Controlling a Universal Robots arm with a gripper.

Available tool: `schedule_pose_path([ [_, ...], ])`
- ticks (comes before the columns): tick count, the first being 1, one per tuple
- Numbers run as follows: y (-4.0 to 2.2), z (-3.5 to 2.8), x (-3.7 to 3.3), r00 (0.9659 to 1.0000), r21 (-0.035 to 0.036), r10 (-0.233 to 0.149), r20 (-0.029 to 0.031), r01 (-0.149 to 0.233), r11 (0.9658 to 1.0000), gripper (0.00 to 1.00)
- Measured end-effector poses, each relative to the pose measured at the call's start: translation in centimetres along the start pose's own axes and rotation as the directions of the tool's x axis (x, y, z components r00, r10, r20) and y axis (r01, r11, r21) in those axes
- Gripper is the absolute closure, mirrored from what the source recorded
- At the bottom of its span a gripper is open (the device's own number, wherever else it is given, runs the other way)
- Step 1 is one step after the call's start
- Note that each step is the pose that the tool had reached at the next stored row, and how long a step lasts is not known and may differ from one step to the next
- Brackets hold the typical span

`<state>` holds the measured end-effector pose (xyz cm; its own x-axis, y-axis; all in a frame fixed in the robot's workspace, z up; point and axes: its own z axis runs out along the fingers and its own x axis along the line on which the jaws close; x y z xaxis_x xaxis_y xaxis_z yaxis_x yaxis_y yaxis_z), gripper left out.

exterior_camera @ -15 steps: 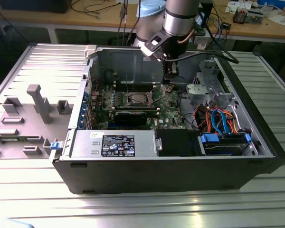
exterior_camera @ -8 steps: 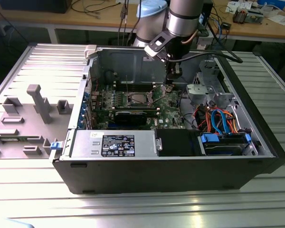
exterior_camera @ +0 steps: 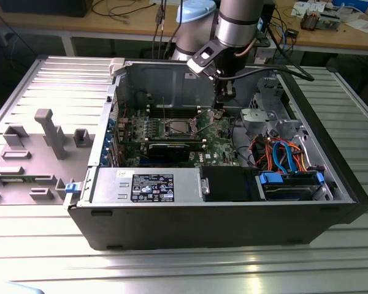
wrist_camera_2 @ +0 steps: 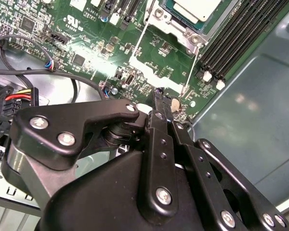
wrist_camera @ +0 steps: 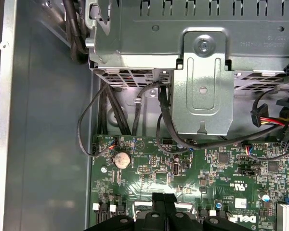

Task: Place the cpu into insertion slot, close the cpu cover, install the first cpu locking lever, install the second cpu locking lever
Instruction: 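Close the cpu cover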

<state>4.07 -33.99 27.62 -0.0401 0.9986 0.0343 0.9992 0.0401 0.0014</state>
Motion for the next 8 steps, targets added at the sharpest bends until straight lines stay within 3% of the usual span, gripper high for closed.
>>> schedule_pose_path([
  [5,0.47,0.08,-0.03,1.0000,0.0000,0.000,0.0001,0.000,1.0000,0.89],
  [8,1.10,1.04,-0.05,1.0000,0.0010,0.000,0.0000,0.000,1.0000,0.89],
])
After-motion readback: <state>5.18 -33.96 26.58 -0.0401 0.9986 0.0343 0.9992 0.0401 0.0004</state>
